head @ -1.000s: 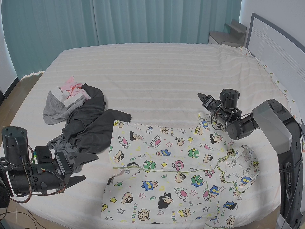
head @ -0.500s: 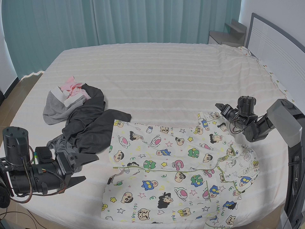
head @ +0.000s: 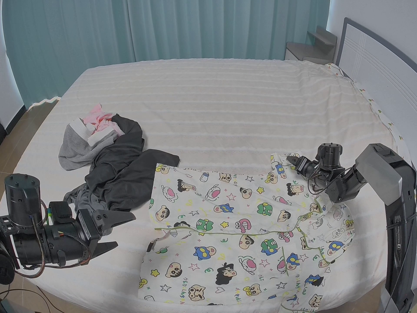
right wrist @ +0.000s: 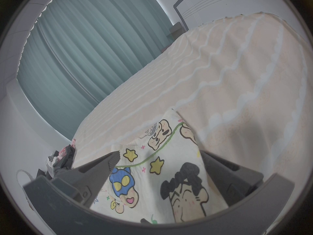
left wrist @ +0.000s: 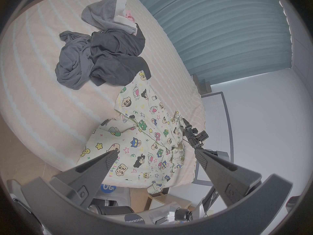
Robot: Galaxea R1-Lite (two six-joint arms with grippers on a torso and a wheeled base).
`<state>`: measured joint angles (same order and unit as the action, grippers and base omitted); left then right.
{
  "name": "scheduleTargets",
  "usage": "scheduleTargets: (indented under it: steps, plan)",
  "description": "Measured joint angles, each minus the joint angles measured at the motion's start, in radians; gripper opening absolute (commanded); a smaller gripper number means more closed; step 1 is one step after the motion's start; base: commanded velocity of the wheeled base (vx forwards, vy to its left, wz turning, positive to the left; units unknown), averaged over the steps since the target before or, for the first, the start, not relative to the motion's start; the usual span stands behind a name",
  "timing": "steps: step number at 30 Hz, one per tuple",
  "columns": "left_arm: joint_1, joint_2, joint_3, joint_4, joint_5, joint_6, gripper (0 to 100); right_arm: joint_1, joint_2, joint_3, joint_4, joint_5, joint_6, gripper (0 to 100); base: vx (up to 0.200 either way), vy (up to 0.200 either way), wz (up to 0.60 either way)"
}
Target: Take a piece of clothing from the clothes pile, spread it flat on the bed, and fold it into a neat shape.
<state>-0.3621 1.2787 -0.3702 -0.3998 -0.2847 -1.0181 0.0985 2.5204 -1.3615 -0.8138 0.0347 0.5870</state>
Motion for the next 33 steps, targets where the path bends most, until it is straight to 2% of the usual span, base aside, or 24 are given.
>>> scheduleTargets:
  steps: [13,23,33]
  plan:
    - [0.0,0.003,0.002,0.0,-0.001,0.0,100,-0.003,0.034,-0.05,-0.027,-0.008,-0.003,0,0.0,0.0,0.0]
    - [0.0,0.003,0.002,0.0,-0.001,0.001,100,-0.007,0.055,-0.149,-0.048,-0.064,-0.005,0,0.0,0.0,0.0]
    - [0.0,0.003,0.002,0.0,0.0,0.001,100,-0.013,0.084,-0.232,-0.038,-0.07,-0.034,0,0.0,0.0,0.0]
